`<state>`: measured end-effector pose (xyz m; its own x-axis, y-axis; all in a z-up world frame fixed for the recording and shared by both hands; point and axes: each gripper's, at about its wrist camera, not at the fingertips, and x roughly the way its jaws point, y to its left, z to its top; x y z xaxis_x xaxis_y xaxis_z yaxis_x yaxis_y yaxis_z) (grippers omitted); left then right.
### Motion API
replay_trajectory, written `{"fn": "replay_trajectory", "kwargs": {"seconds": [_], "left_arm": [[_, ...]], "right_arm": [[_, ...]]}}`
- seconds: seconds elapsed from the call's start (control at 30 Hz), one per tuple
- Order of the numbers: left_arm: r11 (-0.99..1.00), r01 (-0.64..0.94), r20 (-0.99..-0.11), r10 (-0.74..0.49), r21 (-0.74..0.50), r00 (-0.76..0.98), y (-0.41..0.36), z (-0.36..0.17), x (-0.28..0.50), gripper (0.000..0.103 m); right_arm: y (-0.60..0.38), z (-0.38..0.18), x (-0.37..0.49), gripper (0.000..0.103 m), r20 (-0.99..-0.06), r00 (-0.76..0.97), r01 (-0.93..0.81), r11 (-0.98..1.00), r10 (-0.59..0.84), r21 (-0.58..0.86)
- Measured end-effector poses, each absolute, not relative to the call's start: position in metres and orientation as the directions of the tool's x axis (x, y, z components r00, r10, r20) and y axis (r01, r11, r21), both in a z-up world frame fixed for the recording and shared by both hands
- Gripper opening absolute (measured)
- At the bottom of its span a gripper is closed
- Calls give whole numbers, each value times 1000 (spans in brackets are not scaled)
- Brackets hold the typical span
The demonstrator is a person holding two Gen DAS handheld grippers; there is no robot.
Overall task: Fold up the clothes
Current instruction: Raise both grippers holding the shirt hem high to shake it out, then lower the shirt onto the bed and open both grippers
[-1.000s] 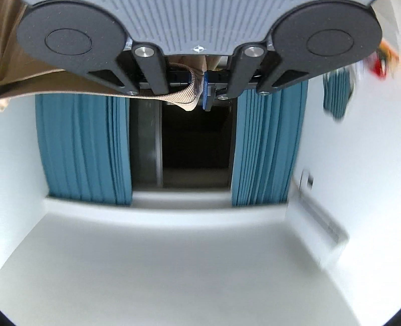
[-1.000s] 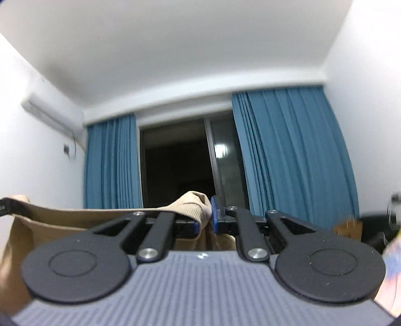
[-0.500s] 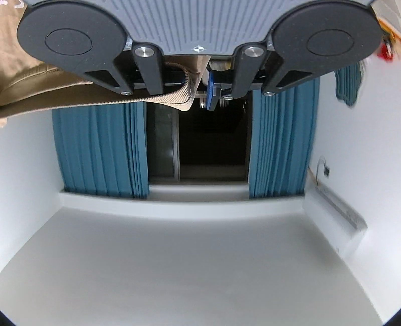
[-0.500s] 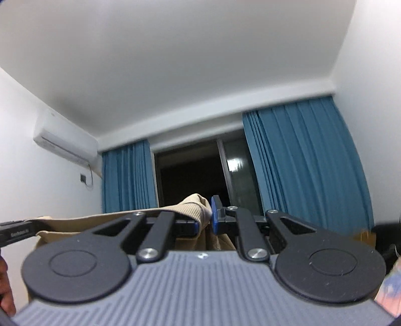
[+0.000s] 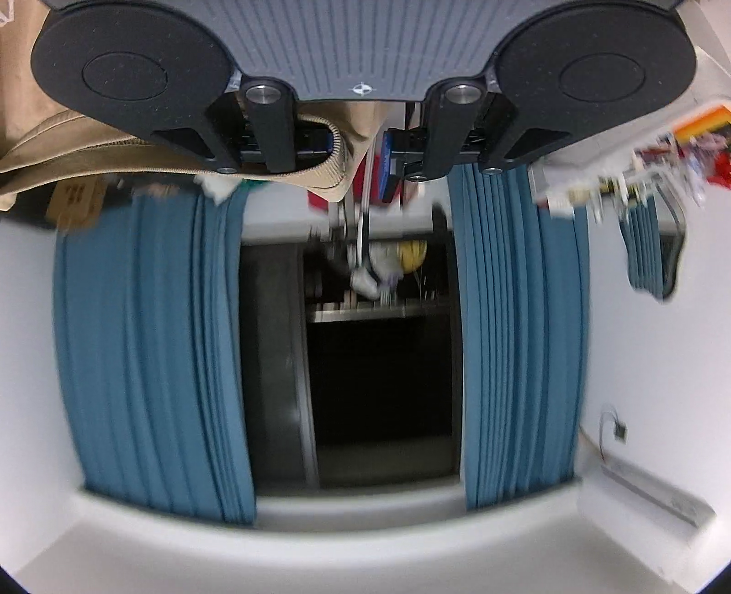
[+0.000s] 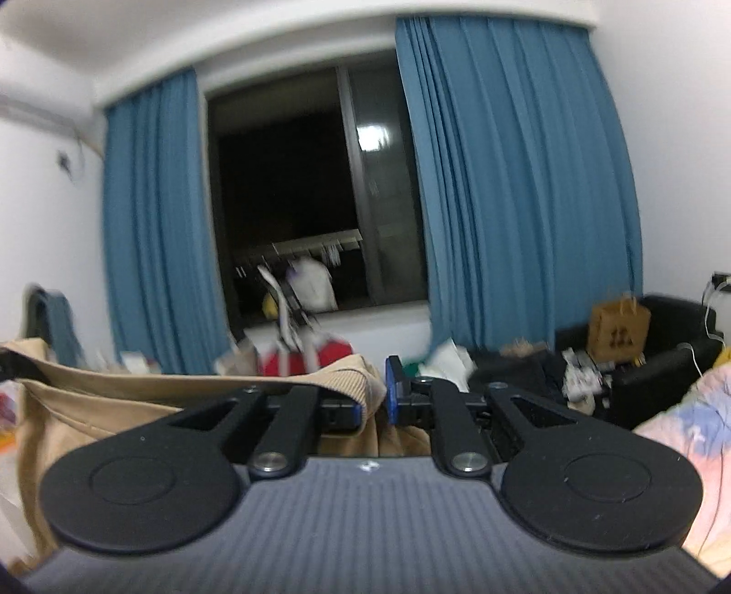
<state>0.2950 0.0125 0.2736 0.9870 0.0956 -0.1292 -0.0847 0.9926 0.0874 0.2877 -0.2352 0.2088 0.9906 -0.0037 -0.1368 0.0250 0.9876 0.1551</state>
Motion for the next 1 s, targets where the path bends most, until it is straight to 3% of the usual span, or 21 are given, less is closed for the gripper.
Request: {"fn": "replay_trajectory", "kwargs": {"seconds": [0.23, 0.47, 0.6, 0.73, 0.77, 0.8, 0.83, 0.87, 0.9, 1.0], "left_arm": [[991, -84, -356, 114, 100, 927, 16, 76, 492, 21], [990, -27, -542, 99, 139, 835, 25, -106, 597, 21], [994, 14, -627, 60, 112, 777, 33, -148, 632, 23], [995, 32, -648, 37, 94, 761, 36, -150, 645, 25], [995, 32, -649, 35, 90, 760, 37, -147, 646, 33], [996, 27, -650, 35, 84, 759, 39, -143, 646, 53], [997, 22, -652, 35, 79, 758, 41, -138, 646, 66], [997, 19, -652, 31, 69, 758, 42, -132, 646, 91], [998, 22, -650, 21, 58, 759, 43, -122, 642, 102], [996, 57, -658, 3, 69, 753, 36, -92, 628, 103]], "right_arm": [[-232, 54, 481, 13, -381, 924, 92, 984, -27, 154], [-248, -105, 582, 13, -581, 813, 131, 962, 36, 242], [-261, -136, 601, 14, -638, 760, 91, 952, 124, 293], [-264, -138, 614, 16, -676, 713, 46, 951, 183, 306], [-263, -137, 617, 16, -690, 700, 40, 955, 184, 295], [-261, -136, 619, 19, -704, 686, 34, 958, 184, 284], [-260, -134, 622, 24, -718, 672, 32, 961, 182, 273], [-258, -131, 623, 26, -732, 657, 29, 964, 181, 265], [-255, -128, 624, 32, -744, 644, 25, 967, 179, 254], [-247, -123, 626, 62, -772, 617, 9, 979, 156, 205]]}}
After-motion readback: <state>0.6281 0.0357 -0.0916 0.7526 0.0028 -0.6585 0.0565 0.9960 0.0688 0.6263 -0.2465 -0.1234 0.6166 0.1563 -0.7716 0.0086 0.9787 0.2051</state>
